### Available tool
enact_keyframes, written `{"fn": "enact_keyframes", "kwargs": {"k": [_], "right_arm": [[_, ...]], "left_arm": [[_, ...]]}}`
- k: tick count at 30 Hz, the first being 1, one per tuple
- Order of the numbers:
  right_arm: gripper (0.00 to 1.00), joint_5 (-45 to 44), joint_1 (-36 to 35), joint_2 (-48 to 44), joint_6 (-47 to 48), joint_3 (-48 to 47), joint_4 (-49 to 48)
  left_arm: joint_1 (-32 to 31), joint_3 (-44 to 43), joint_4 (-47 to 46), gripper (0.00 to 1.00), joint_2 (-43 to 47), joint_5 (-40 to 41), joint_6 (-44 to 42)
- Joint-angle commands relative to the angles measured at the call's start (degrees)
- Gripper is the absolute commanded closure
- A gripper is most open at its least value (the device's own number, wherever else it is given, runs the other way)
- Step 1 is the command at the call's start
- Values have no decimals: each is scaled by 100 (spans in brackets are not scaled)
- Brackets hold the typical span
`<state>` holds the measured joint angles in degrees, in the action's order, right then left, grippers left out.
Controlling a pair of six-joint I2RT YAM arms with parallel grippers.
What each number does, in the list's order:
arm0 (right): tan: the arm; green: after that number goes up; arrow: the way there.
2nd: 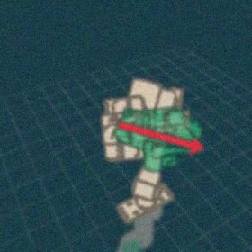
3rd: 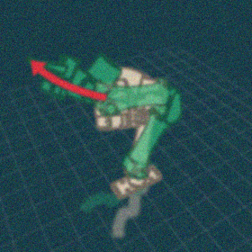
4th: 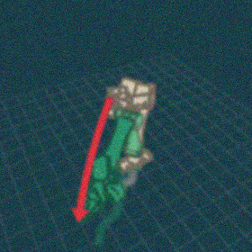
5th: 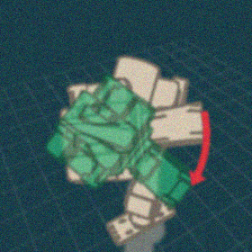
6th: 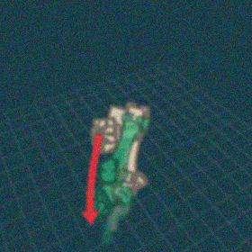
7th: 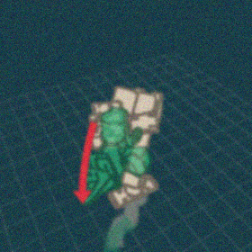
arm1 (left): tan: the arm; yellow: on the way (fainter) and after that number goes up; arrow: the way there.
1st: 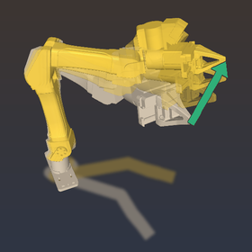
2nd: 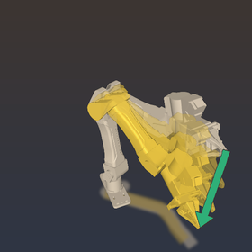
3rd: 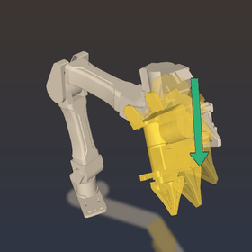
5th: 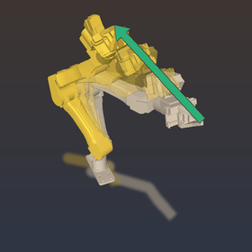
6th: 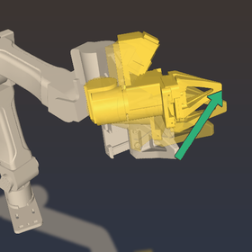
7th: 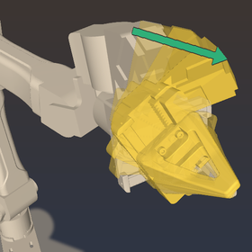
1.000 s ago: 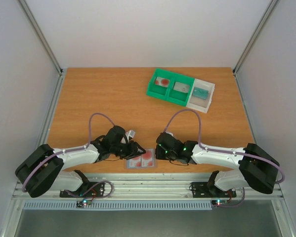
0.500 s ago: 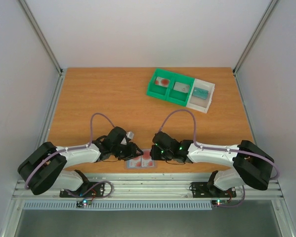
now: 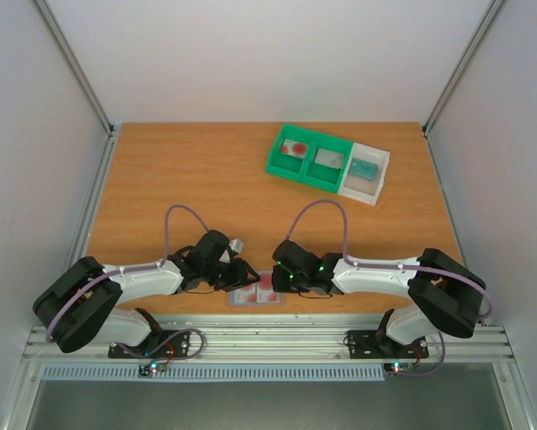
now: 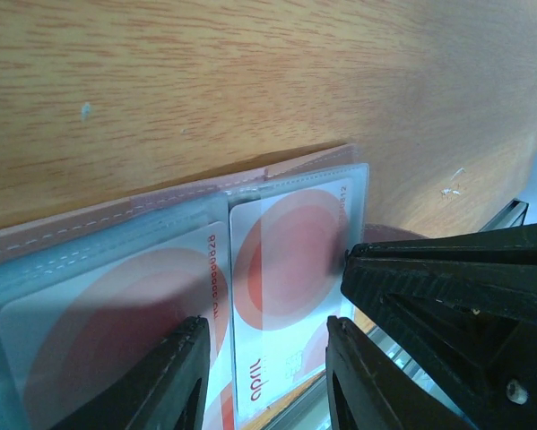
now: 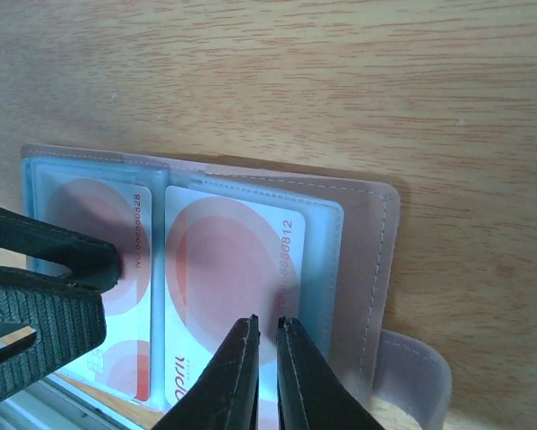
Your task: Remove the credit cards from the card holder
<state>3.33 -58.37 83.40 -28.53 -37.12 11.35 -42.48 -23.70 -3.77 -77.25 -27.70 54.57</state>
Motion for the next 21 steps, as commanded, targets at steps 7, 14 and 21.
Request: {"fn": "enact_keyframes", "kwargs": {"k": [7,14,21], "right_arm": [[96,-103,-46,233,-156,214,-173],[97,-60,-52,239,-268,386,-269],[97,-37,-51,220,-283,419,-346]], "left_arm": [[-26,36,-59,63,-183,218,-88],[-26,15,-120,63,-257,251,-45],[-24,20,-276,66,-344,205,45]]}}
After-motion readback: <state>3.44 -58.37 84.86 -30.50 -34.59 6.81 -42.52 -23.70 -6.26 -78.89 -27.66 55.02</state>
